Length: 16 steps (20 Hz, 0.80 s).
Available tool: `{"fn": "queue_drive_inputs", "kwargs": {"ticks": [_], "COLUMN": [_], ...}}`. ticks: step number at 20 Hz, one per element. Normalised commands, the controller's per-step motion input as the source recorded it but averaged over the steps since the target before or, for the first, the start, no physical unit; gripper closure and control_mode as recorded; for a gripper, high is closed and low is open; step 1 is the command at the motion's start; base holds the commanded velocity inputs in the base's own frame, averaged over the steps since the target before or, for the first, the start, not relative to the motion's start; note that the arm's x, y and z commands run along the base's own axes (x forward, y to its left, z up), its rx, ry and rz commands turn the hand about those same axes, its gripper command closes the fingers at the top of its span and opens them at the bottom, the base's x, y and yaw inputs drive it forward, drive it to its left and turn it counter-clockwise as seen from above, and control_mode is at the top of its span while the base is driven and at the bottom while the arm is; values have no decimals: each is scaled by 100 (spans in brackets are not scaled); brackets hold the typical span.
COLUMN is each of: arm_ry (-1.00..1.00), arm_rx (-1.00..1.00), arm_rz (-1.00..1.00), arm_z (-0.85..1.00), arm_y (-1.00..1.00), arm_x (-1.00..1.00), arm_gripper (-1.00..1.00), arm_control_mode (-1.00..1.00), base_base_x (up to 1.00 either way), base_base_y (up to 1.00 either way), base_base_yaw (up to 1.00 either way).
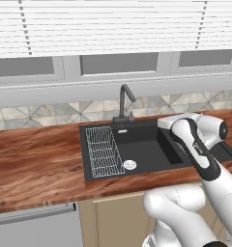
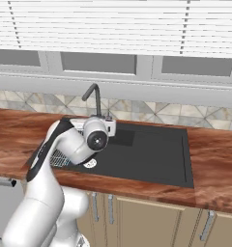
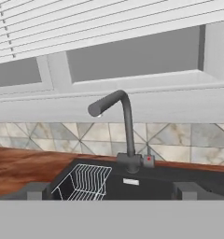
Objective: Soak the sponge with water for a few seconds and then drop it inside the sink.
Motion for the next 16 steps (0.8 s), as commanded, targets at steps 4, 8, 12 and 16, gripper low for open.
{"fn": "queue_drive_inputs", "kwargs": {"ticks": [4,8,12,16], "arm_ry": [0,-5,-10,-8], "arm_rx": [0,0,0,0], "arm_rz": [3,3,3,3], "arm_z": [-12,-11,-12,-4], "arm_y": [0,0,0,0], "arm_x": [19,19,16,9], "arm_gripper": [-100,-100,-100,-100], "arm_control_mode": [-100,-100,-100,-100], "base_base_x": [0,0,0,0], "base_base_y": [0,0,0,0], "base_base_yaw": [0,0,0,0]}}
